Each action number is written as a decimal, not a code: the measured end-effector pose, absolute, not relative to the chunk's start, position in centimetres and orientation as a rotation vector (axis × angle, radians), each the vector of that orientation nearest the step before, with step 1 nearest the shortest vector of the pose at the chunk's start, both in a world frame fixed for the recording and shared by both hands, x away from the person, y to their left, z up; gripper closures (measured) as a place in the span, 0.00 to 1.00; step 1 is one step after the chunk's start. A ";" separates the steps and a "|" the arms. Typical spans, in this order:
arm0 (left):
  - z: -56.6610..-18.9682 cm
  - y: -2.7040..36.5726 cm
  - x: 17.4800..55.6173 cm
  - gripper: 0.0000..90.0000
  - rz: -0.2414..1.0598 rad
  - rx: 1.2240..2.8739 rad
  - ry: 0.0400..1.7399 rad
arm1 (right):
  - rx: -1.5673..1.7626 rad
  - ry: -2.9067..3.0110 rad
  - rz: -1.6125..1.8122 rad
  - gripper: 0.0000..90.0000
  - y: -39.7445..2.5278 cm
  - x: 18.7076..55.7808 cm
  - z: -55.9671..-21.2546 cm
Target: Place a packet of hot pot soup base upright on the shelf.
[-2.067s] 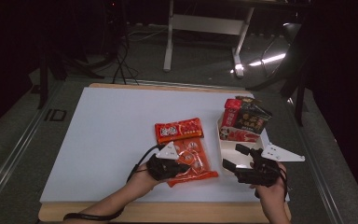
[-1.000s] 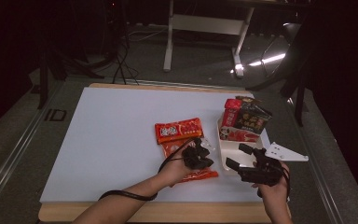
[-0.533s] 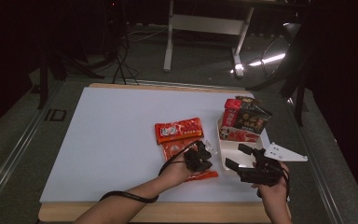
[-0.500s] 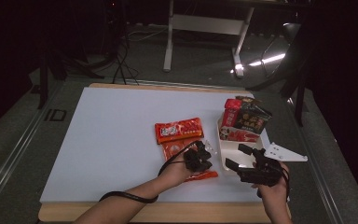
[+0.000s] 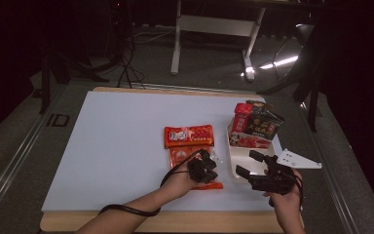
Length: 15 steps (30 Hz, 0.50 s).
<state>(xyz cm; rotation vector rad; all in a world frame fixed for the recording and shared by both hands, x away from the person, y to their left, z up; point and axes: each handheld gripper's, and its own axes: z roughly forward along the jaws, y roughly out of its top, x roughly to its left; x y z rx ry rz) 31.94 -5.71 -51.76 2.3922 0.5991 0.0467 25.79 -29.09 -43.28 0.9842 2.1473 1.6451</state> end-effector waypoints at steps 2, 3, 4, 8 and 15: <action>-51.8 -5.2 31.8 1.00 0.035 2.386 0.600 | 0.984 2.147 1.642 0.19 -29.1 25.8 -43.2; -51.8 -5.0 31.7 1.00 0.030 2.383 0.610 | 0.984 2.145 1.645 0.19 -29.1 25.8 -43.2; -51.8 -4.8 31.5 1.00 0.034 2.379 0.611 | 0.987 2.144 1.646 0.19 -29.1 25.8 -43.3; -51.8 -4.4 31.3 1.00 0.022 2.357 0.597 | 0.982 2.147 1.642 0.19 -29.0 25.8 -43.3; -50.9 -1.8 31.7 0.99 -0.065 2.207 0.612 | 0.962 2.162 1.628 0.19 -28.7 25.9 -43.3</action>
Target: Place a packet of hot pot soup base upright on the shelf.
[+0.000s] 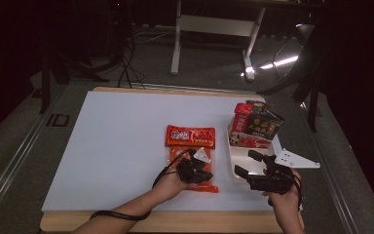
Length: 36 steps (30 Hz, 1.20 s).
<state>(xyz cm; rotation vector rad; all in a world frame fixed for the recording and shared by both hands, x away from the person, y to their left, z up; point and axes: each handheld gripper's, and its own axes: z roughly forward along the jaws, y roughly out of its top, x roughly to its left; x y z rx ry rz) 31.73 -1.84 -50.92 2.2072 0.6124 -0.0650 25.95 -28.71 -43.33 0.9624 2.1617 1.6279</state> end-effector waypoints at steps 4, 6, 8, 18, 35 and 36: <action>-49.9 0.1 32.2 0.94 -0.074 2.146 0.626 | 0.940 2.169 1.619 0.23 -28.5 26.0 -43.4; -49.4 0.9 32.3 0.90 -0.079 2.121 0.634 | 0.934 2.168 1.619 0.23 -28.4 25.9 -43.4; -48.8 1.7 32.4 0.90 -0.073 2.101 0.644 | 0.930 2.164 1.617 0.23 -28.3 25.9 -43.3; -47.4 4.8 33.2 0.79 -0.041 2.023 0.673 | 0.887 2.196 1.622 0.22 -27.8 26.0 -43.6; -48.4 9.2 37.3 0.48 0.081 1.917 0.805 | 0.819 2.217 1.547 0.15 -27.2 25.4 -43.1; -48.6 9.5 37.7 0.46 0.084 1.913 0.820 | 0.825 2.202 1.559 0.14 -27.2 25.3 -43.1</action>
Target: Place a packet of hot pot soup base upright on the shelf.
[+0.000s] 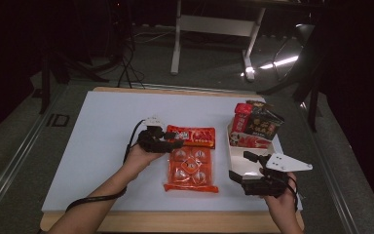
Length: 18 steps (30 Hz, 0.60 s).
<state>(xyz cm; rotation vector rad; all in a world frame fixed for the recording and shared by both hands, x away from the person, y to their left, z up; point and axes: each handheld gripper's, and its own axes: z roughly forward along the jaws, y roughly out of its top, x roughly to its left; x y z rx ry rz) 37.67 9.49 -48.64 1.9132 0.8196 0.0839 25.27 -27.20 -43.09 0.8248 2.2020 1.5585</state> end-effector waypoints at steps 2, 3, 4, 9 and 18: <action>-49.0 9.9 38.3 0.43 0.087 1.908 0.843 | 0.825 2.183 1.550 0.12 -27.1 25.2 -43.0; -49.3 10.3 38.8 0.41 0.086 1.904 0.862 | 0.831 2.172 1.549 0.12 -27.1 25.2 -42.9; -49.5 10.6 39.1 0.41 0.089 1.897 0.881 | 0.829 2.160 1.553 0.12 -27.1 25.1 -42.9; -50.8 11.6 40.5 0.41 0.102 1.894 0.951 | 0.816 2.168 1.519 0.12 -26.8 25.0 -43.0; -53.3 12.3 42.9 0.39 0.127 1.942 1.025 | 0.792 2.180 1.513 0.11 -26.8 24.8 -43.0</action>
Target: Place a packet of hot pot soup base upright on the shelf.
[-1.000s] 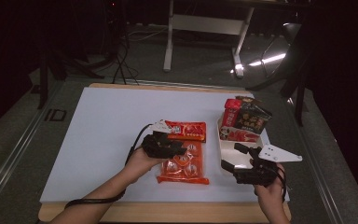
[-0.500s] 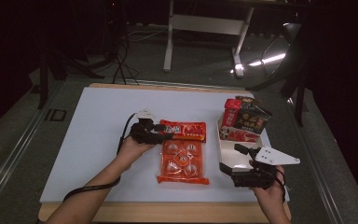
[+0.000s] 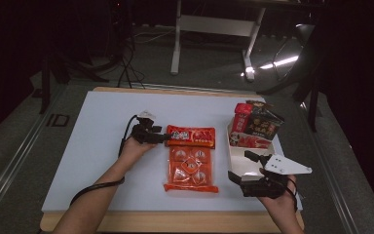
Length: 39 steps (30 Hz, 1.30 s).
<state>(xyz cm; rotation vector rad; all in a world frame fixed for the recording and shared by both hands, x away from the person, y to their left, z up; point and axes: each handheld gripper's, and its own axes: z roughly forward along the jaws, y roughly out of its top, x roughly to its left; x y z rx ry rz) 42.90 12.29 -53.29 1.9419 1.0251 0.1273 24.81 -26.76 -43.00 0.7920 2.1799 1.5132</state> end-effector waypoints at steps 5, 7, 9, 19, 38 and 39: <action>-54.0 12.1 43.8 0.40 0.114 1.959 1.047 | 0.772 2.181 1.517 0.11 -26.6 24.6 -42.9; -54.2 11.9 44.1 0.42 0.120 1.966 1.053 | 0.763 2.190 1.511 0.11 -26.6 24.6 -42.9; -54.4 11.8 44.4 0.44 0.105 1.970 1.059 | 0.767 2.188 1.511 0.11 -26.6 24.6 -42.9; -55.1 10.9 45.6 0.55 -0.013 1.990 1.060 | 0.782 2.209 1.515 0.12 -26.7 24.7 -43.1; -55.2 8.0 45.3 0.96 -0.065 2.023 1.028 | 0.809 2.228 1.517 0.12 -26.7 25.1 -43.4; -55.0 7.7 45.1 0.98 -0.052 2.043 1.017 | 0.812 2.230 1.517 0.12 -26.6 25.1 -43.4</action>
